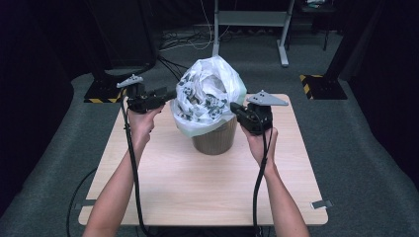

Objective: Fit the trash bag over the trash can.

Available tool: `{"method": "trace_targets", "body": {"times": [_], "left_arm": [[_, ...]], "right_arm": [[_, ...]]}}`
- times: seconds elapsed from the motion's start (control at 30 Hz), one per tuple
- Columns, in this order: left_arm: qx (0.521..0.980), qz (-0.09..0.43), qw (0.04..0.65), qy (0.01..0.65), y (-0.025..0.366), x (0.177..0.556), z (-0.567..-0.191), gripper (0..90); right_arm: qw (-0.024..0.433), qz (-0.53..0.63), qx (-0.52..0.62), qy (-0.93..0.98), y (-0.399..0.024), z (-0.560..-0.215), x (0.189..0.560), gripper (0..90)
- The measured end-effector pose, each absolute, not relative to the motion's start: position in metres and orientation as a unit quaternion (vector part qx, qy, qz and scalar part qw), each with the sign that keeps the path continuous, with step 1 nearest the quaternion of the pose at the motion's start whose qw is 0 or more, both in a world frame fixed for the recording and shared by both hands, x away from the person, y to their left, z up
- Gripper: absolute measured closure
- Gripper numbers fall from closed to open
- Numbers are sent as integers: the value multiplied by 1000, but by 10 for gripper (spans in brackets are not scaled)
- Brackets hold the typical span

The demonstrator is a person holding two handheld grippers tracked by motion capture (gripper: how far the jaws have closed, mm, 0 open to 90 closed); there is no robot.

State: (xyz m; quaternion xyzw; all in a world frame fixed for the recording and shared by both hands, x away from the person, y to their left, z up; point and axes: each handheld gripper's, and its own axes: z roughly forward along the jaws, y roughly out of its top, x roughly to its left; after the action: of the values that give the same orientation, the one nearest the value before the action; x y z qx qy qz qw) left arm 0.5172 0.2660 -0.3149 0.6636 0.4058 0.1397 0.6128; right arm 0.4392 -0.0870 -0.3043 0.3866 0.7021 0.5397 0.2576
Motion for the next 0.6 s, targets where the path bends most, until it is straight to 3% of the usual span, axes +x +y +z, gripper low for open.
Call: {"method": "trace_targets", "body": {"times": [0.4,0.43,0.6], "left_arm": [[676,147,607,391,249,512,-306,280],[678,149,605,390,247,512,-307,302],[689,149,597,383,245,511,-311,594]], "right_arm": [[246,540,364,718,-68,-306,435,894],[246,540,361,719,-68,-305,435,878],[250,558,362,703,-80,-293,432,643]]}}
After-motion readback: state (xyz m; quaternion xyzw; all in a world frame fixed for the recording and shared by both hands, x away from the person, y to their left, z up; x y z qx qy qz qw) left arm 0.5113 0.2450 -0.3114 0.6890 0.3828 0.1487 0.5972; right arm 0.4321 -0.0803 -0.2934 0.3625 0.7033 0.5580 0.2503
